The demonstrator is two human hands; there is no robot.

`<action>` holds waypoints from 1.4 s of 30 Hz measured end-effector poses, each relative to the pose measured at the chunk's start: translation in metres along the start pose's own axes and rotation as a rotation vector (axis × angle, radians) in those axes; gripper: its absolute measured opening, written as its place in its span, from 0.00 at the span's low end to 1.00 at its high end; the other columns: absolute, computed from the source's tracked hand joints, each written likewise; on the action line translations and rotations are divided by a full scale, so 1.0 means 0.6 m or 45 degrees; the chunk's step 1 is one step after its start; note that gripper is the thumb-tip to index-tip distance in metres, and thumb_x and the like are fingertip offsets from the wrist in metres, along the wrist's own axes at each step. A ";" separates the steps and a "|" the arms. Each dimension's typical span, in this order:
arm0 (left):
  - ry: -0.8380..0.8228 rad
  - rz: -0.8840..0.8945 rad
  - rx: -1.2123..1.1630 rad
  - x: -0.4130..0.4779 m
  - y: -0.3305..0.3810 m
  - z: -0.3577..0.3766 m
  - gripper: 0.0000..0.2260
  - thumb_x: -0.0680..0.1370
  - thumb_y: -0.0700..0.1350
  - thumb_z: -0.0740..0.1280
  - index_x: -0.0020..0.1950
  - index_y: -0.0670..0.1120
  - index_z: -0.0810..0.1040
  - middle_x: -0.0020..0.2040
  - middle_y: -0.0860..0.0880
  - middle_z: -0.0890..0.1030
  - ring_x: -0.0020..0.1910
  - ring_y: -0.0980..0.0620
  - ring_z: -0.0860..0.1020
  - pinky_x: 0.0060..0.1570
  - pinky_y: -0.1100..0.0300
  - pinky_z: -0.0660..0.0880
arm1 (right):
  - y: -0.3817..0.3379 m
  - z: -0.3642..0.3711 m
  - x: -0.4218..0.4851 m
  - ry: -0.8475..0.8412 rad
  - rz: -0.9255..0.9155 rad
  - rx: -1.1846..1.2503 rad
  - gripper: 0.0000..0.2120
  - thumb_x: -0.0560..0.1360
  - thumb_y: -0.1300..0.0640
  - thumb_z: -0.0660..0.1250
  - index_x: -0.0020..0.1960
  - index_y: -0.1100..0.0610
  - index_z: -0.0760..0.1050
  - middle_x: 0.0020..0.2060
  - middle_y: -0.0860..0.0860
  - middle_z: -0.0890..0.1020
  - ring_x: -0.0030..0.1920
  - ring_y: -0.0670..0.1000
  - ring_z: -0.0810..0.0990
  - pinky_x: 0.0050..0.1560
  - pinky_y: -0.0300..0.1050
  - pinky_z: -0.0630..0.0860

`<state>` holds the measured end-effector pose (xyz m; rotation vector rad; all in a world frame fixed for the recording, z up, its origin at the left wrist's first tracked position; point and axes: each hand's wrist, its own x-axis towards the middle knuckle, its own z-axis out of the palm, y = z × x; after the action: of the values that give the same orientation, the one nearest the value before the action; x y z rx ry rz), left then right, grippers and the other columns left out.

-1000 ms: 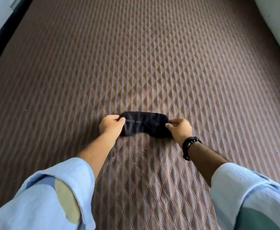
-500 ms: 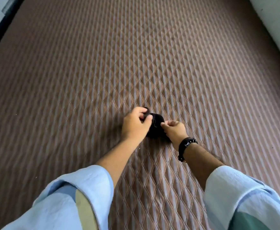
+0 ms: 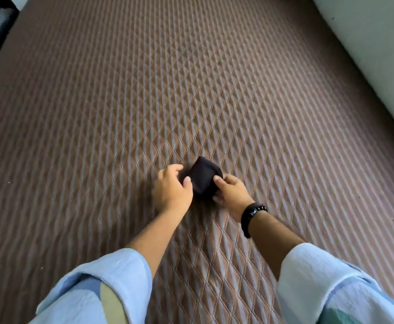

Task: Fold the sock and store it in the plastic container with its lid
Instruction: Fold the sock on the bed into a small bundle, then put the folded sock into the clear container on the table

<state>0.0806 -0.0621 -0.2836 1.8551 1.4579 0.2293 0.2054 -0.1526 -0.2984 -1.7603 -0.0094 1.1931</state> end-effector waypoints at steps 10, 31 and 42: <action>-0.541 -0.398 -0.829 -0.035 0.038 0.001 0.08 0.84 0.39 0.64 0.62 0.41 0.77 0.59 0.39 0.82 0.56 0.43 0.81 0.45 0.54 0.81 | -0.013 -0.061 -0.091 -0.163 0.047 0.236 0.03 0.81 0.58 0.64 0.52 0.57 0.75 0.42 0.52 0.82 0.37 0.48 0.82 0.47 0.50 0.82; -1.546 0.912 -0.195 -0.886 0.632 -0.116 0.08 0.84 0.36 0.62 0.54 0.41 0.80 0.40 0.44 0.81 0.34 0.50 0.81 0.30 0.60 0.82 | 0.015 -0.574 -1.096 0.914 -0.362 0.731 0.02 0.80 0.59 0.66 0.52 0.55 0.75 0.52 0.55 0.81 0.53 0.55 0.80 0.49 0.48 0.81; -1.824 1.190 0.058 -1.439 0.530 -0.049 0.05 0.80 0.38 0.71 0.52 0.41 0.86 0.49 0.41 0.88 0.51 0.42 0.87 0.53 0.50 0.84 | 0.380 -0.639 -1.531 1.480 -0.283 1.067 0.14 0.80 0.63 0.65 0.65 0.62 0.72 0.56 0.58 0.82 0.46 0.52 0.83 0.42 0.41 0.83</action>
<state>0.0166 -0.8424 0.2010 1.8300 -0.3805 -0.6046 -0.1053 -0.9839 0.2066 -1.3747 0.8261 -0.1463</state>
